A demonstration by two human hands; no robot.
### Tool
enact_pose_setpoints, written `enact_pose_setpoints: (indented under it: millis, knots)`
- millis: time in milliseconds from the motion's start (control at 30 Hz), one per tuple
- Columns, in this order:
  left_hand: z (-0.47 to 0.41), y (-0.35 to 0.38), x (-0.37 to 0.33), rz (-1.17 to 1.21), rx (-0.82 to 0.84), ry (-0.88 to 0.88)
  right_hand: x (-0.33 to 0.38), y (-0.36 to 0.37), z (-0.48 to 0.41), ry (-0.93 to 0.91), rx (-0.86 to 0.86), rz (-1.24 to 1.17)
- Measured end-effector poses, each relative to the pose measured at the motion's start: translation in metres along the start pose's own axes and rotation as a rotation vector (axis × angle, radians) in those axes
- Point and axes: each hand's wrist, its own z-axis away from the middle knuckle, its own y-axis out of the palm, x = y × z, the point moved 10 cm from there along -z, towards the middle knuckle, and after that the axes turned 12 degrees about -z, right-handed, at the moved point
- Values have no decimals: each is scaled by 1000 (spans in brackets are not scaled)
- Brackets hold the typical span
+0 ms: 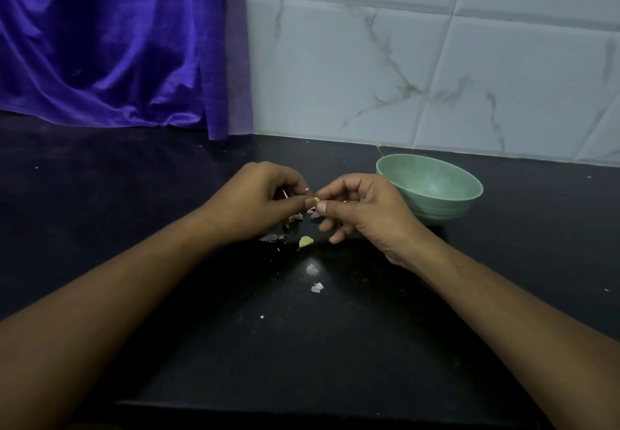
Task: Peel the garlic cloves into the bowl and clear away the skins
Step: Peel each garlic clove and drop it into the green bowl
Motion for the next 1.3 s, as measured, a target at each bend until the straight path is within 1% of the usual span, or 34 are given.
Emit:
enact_pose_setpoints:
  millis: [100, 200, 500, 733, 933, 1100, 1300]
  knots:
    - [0, 6, 7, 158, 21, -69, 3, -1, 0, -35, -1, 3]
    - [2, 12, 8, 267, 45, -120, 8, -2, 0, -74, -8, 20]
    - [5, 18, 12, 410, 86, -209, 14, 0, 0, -156, -3, 160]
    - [8, 22, 16, 551, 57, -275, 16, 2, 2, -188, -17, 143]
    - [10, 19, 18, 543, -47, -306, 18, 10, 4, -204, -8, 118]
    - [7, 12, 14, 518, -87, -277, 23, 7, 4, -216, -29, 90]
    - [5, 11, 13, 528, -70, -238, 23, 5, 3, -191, -27, 30]
